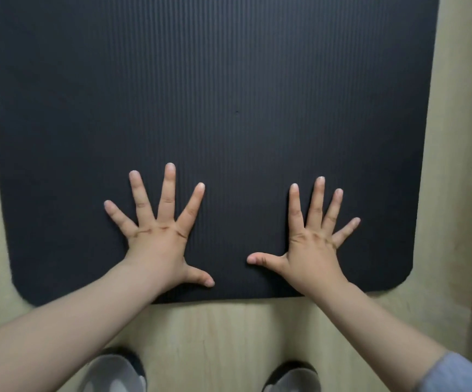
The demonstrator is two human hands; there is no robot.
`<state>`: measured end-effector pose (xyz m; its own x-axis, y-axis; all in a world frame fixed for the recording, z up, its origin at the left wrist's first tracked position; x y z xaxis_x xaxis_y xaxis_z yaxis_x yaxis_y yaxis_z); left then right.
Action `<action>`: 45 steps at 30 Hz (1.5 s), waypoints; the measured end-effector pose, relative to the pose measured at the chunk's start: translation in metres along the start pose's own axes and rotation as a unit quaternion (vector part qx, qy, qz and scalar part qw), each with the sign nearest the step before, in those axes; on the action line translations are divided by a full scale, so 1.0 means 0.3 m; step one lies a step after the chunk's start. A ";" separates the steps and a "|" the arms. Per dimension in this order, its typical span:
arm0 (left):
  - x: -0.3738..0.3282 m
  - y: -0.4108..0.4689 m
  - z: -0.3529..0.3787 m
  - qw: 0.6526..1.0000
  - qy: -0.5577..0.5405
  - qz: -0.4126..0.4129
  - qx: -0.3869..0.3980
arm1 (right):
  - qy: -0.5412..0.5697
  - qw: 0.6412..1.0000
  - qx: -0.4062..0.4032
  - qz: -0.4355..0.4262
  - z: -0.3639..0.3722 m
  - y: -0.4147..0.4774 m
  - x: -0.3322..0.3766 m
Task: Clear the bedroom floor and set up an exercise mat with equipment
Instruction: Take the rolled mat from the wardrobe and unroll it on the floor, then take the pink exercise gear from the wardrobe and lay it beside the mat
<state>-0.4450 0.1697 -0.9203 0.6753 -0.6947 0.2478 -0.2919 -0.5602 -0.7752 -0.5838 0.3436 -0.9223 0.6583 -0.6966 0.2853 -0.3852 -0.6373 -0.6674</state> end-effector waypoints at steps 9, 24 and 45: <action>0.005 -0.117 -0.124 0.995 0.019 -0.006 0.099 | 0.048 0.992 0.101 0.050 -0.130 -0.058 0.071; 0.321 -1.165 -1.347 0.983 -0.155 0.078 -0.063 | 0.248 0.965 -0.066 0.062 -1.354 -0.953 0.499; 0.162 -3.201 -2.363 0.768 -0.201 0.490 -0.361 | 0.162 0.782 -0.593 0.097 -2.573 -2.953 0.636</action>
<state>-0.6122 0.3540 0.2482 0.0046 -0.8283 -0.5602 -0.9944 -0.0628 0.0846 -0.6162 0.5209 0.2544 0.3886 -0.7428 0.5451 -0.9133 -0.2325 0.3343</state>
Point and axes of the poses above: each hand's wrist, its own y-axis towards the middle knuckle, its own z-axis out of the palm, x = y × z, the point moved 9 cm from there along y, towards the middle knuckle, and after that the axes turned 15 degrees about -z, right-handed, at the moved point
